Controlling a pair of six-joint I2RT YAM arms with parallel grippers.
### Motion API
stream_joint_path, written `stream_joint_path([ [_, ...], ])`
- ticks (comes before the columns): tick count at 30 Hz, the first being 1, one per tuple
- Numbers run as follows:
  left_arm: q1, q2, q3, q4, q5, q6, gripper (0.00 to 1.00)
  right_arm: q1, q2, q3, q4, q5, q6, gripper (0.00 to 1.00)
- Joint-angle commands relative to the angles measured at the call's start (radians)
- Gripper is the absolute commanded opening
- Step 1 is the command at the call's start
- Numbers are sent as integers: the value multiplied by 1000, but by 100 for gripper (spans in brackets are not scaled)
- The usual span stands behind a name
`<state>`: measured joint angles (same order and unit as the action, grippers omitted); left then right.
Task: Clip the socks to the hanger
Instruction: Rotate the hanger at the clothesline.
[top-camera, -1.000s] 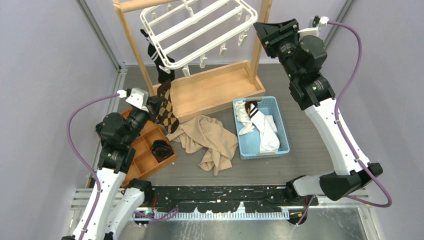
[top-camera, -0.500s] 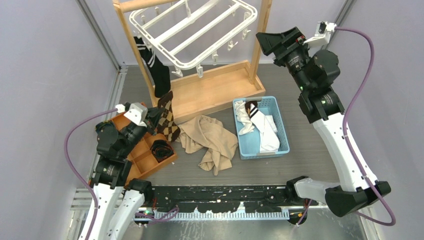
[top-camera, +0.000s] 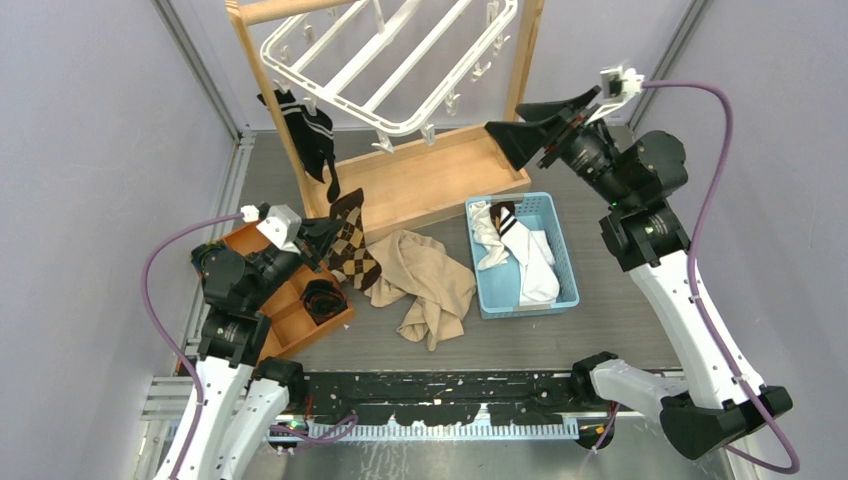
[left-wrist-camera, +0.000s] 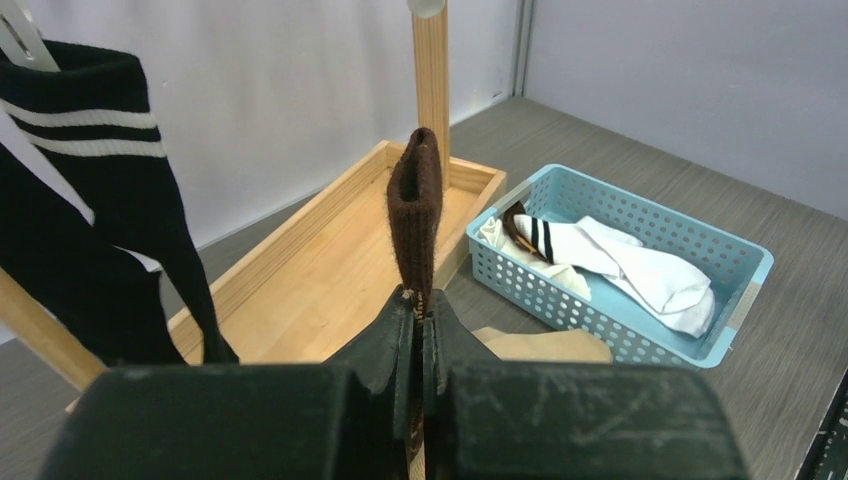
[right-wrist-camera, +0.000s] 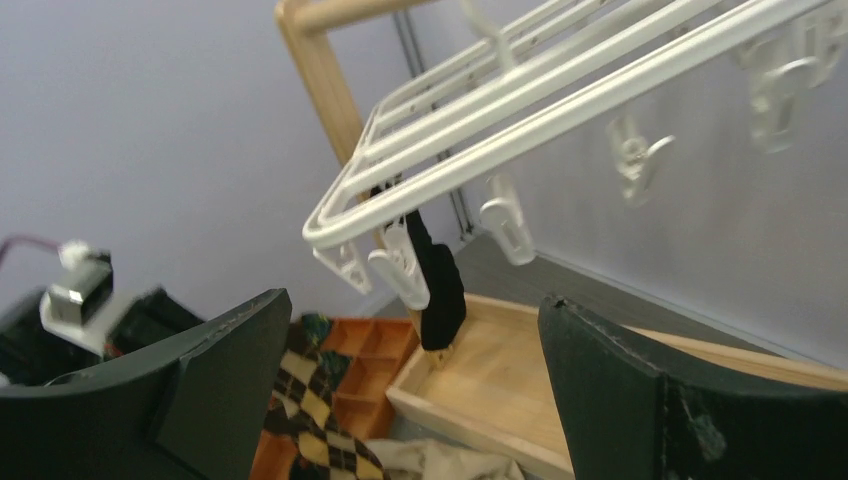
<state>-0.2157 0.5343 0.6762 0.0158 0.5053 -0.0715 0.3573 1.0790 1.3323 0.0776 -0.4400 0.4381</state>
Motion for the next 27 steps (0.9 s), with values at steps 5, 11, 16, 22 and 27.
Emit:
stream_joint_path([
  [5,-4,71,-33,268,74,-109,0,202,87,51,-113,-156,-476,100],
  [11,-4,147,-47,372,104,-132,0,281,179,71,-83,-149,-578,99],
  [16,-5,242,-30,453,129,-149,0,299,242,73,2,-100,-620,94],
  [22,-4,300,-19,507,152,-165,0,313,275,47,147,-67,-625,91],
  [27,-4,310,-31,518,144,-163,0,347,295,37,204,-50,-612,87],
])
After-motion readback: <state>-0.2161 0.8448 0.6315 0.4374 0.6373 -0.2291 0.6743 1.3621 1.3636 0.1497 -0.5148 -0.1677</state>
